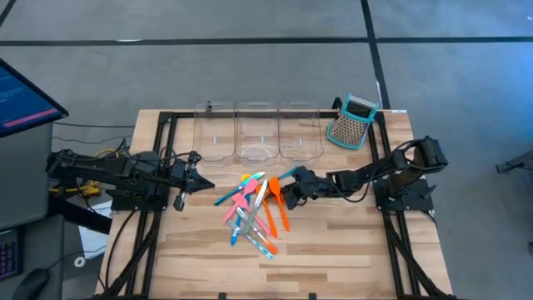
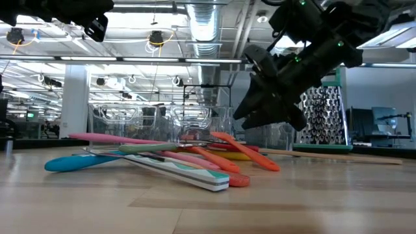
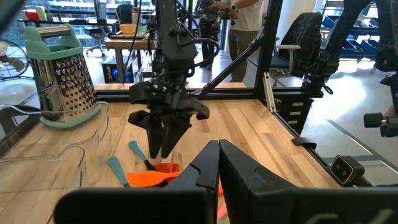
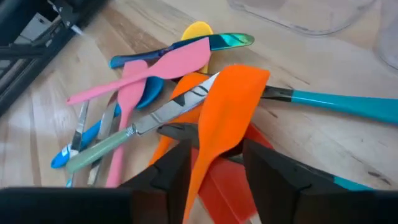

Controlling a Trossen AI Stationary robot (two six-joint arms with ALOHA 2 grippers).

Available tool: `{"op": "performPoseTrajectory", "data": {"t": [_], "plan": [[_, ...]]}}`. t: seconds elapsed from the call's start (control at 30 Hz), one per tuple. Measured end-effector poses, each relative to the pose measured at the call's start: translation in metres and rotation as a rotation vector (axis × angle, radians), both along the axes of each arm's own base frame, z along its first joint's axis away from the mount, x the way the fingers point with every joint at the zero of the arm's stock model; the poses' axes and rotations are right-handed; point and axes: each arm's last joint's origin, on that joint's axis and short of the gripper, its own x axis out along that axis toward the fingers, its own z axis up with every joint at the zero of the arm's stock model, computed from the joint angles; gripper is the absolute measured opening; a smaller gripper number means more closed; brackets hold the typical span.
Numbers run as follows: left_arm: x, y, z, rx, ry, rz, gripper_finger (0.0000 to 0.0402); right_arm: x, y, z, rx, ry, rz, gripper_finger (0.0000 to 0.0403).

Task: Pick & Place Kitchen Items
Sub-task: Put the right orange spatula into the left transparent bin

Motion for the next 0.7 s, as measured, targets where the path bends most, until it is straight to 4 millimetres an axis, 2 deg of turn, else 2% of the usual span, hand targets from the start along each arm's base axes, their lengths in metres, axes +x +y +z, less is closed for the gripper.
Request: {"op": "performPoseTrajectory", "data": {"t": [0.4,0.7], "plan": [[0.000,0.000,0.000,0.000,0.000,0.000,0.0003,0.001,-0.011,0.000,0.004,-0.005,-0.050,0.0206],[0.000,0.000,0.000,0.000,0.000,0.000,0.0003,0.005,-0.008,0.006,0.000,-0.075,-0.052,0.0196]]}}
